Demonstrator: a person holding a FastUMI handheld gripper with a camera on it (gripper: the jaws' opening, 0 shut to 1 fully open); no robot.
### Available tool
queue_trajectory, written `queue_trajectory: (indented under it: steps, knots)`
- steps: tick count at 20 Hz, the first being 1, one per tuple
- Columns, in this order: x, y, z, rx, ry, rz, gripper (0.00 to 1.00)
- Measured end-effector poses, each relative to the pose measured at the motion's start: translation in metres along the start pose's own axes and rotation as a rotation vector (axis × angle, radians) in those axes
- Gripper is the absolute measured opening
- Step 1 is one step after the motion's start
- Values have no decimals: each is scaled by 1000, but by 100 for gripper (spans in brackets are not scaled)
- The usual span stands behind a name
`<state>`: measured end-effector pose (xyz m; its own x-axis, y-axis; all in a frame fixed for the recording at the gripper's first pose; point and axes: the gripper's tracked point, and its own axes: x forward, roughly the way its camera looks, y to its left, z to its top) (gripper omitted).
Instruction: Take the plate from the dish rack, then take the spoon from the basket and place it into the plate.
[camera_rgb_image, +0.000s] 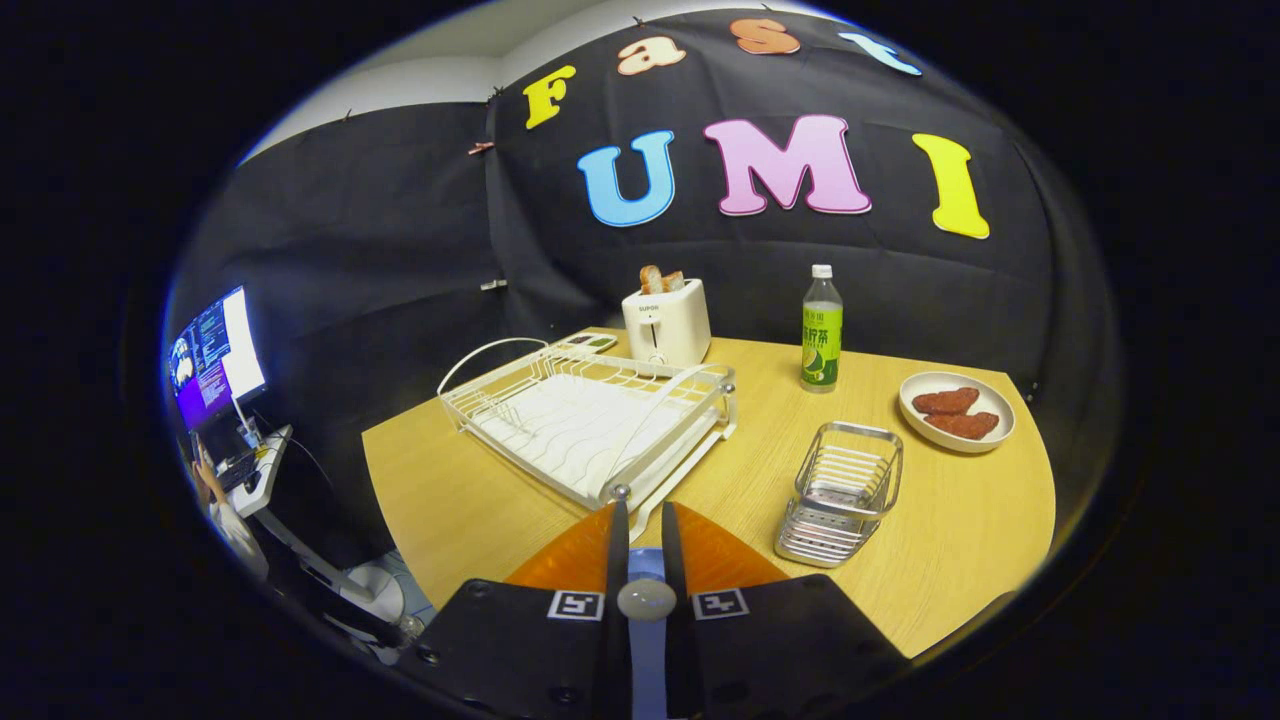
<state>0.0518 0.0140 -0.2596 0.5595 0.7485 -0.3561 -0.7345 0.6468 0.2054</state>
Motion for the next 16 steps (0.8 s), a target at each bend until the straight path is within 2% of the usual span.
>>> queue_trajectory:
  steps: [6,8,12,16]
  knots:
    - [1,-2,-8,14,32,12,19]
    - [-3,-2,-12,34,64,26,23]
    - [-19,-8,8,76,70,35,100]
    - [-38,-32,62,42,-17,-42,98]
